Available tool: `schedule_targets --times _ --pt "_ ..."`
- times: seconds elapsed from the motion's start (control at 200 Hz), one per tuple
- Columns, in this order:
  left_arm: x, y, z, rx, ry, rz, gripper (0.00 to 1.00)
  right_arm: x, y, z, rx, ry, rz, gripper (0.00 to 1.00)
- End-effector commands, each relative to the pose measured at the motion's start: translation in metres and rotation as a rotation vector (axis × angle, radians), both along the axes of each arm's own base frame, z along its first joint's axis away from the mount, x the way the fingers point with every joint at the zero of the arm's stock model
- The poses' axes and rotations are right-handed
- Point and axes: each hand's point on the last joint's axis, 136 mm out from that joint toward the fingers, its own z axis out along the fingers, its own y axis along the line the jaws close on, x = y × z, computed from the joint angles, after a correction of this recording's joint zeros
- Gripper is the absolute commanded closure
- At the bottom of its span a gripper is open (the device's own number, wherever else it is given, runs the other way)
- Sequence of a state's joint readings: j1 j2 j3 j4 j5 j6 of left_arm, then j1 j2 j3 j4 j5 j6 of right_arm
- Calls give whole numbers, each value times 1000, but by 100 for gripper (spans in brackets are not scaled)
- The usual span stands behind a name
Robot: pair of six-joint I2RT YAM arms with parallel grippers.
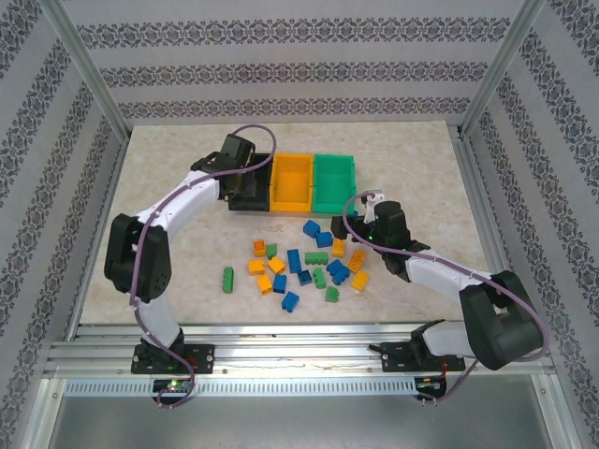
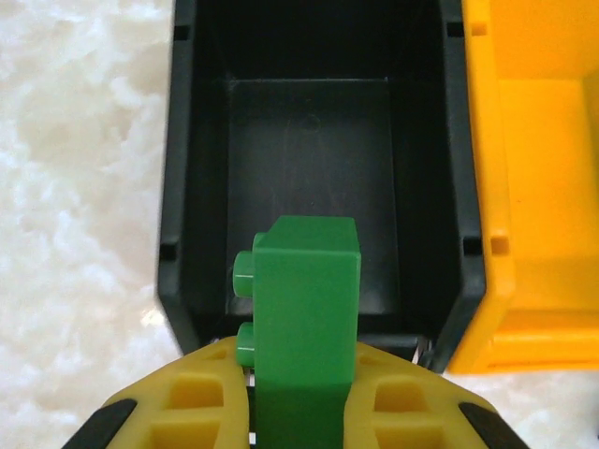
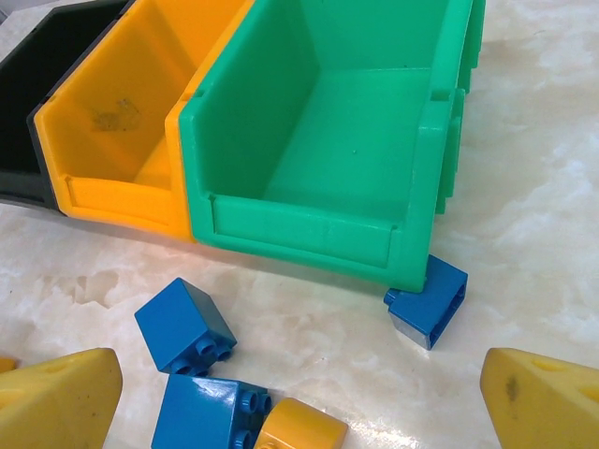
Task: Sort the legos into containers by color
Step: Place the lego in the container.
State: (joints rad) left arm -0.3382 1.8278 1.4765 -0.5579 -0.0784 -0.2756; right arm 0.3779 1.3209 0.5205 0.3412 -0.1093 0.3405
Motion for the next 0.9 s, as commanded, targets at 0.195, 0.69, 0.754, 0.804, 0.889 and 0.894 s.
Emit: schedule_targets --times 0.195,0.69,0.754,0.804,0.889,0.894 --pt "10 -1 -14 13 85 -52 46 0 4 1 -6 -19 11 2" --pt "-38 22 27 -77 87 -41 43 -14 61 -13 -106 20 211 16" --pt "-45 28 22 -90 63 -20 44 -14 67 -17 -123 36 226 21" --pt "-48 31 21 -102 34 -11 45 -13 69 -21 -128 47 233 25" --pt "-49 35 19 -106 -2 -9 46 -13 72 -32 -145 89 249 30" --pt "-49 36 19 -106 -2 -7 46 -13 72 -32 -146 92 249 30"
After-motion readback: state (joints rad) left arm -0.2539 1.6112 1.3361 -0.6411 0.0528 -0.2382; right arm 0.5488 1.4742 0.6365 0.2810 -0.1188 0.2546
